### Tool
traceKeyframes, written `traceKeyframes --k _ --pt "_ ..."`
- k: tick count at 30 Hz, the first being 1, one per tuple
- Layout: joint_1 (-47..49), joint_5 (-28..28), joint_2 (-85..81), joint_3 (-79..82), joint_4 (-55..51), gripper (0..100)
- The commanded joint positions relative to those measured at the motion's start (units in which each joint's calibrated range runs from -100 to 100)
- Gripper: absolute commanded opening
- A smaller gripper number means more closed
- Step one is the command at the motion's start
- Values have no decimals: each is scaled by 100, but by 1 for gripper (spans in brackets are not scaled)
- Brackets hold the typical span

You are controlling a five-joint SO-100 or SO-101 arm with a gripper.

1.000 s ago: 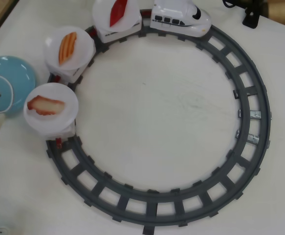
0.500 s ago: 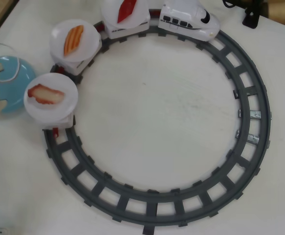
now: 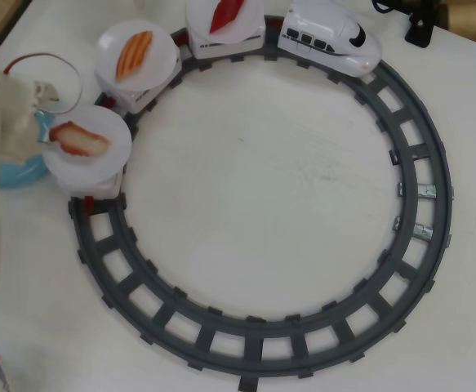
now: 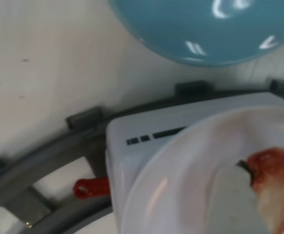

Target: Pick up the sushi from the Shinkansen and put it on the blue dish

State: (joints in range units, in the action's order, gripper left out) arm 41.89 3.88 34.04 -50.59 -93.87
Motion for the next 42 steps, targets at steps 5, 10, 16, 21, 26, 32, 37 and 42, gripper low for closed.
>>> traceKeyframes --k 5,10,16,21,26,32,37,42 --pt "-421 198 972 -1604 -95 31" --pt "-597 281 1495 -2055 -87 23" --pt "-694 433 1495 -2740 -299 3" --pt "-430 402 1138 -3209 -529 3" --pt "-122 349 657 -3002 -529 3" --pt "538 234 242 -2398 -529 3" --pt "1031 98 217 -1866 -529 3" --pt "1216 98 275 -1532 -486 3"
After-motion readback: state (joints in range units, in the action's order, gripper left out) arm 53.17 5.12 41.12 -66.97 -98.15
